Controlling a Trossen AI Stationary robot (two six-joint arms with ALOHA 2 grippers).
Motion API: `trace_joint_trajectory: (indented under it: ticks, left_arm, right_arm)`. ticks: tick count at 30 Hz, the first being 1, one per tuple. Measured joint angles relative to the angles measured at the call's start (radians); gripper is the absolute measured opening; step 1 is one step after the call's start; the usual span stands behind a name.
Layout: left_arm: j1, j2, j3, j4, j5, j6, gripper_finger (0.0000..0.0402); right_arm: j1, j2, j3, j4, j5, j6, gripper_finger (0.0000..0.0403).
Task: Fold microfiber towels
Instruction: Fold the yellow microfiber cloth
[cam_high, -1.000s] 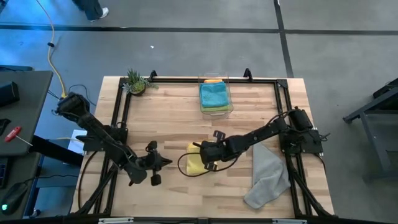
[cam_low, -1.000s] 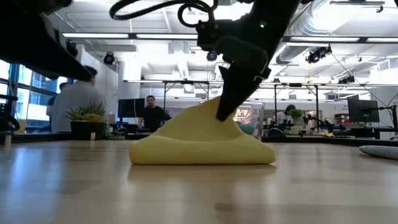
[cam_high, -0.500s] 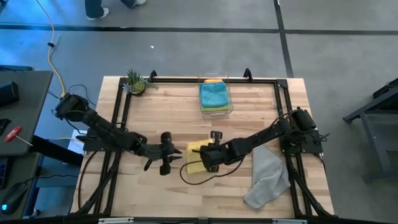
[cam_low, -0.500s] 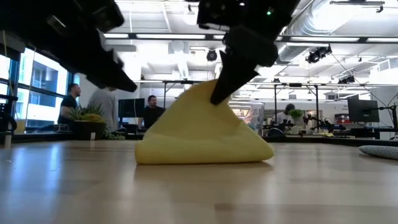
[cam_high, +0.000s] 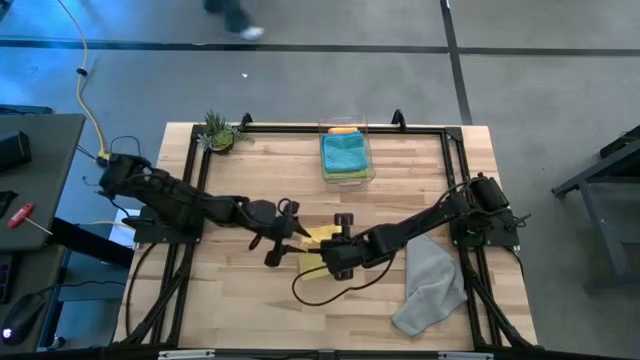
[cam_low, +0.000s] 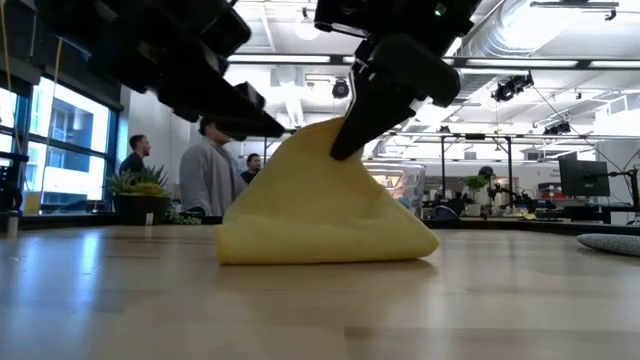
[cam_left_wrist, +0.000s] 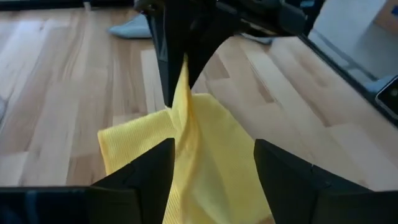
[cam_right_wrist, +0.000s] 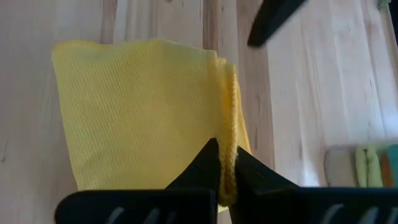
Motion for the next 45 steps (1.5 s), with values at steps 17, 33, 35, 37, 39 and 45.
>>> trace_joint_trajectory:
  ticks: [17,33,35,37,39,45]
  left_arm:
    - [0.04,0.188,0.15,-0.194,0.127,0.149,0.0209]
    - [0.093,0.109,0.152,-0.185,0.138,0.145,0.0182]
    - [0.111,0.101,0.15,-0.184,0.178,0.117,0.0189]
    - [0.127,0.102,0.151,-0.18,0.218,0.115,0.0198]
    - [0.136,0.124,0.151,-0.168,0.256,0.12,0.0207]
    - [0.137,0.185,0.164,-0.112,0.373,0.179,0.0216]
  right_arm:
    - [-0.002,0.0,0.0,0.0,-0.003,-0.019,0.0]
    - [-0.002,0.0,0.0,-0.008,-0.007,-0.019,0.0]
    - [-0.002,-0.001,0.0,-0.005,-0.013,-0.025,0.0]
    - [-0.002,0.0,0.0,0.003,-0.018,-0.028,0.0]
    - [-0.002,-0.001,0.0,0.011,-0.026,-0.034,0.0]
    - [-0.002,-0.001,0.0,0.026,-0.029,-0.052,0.0]
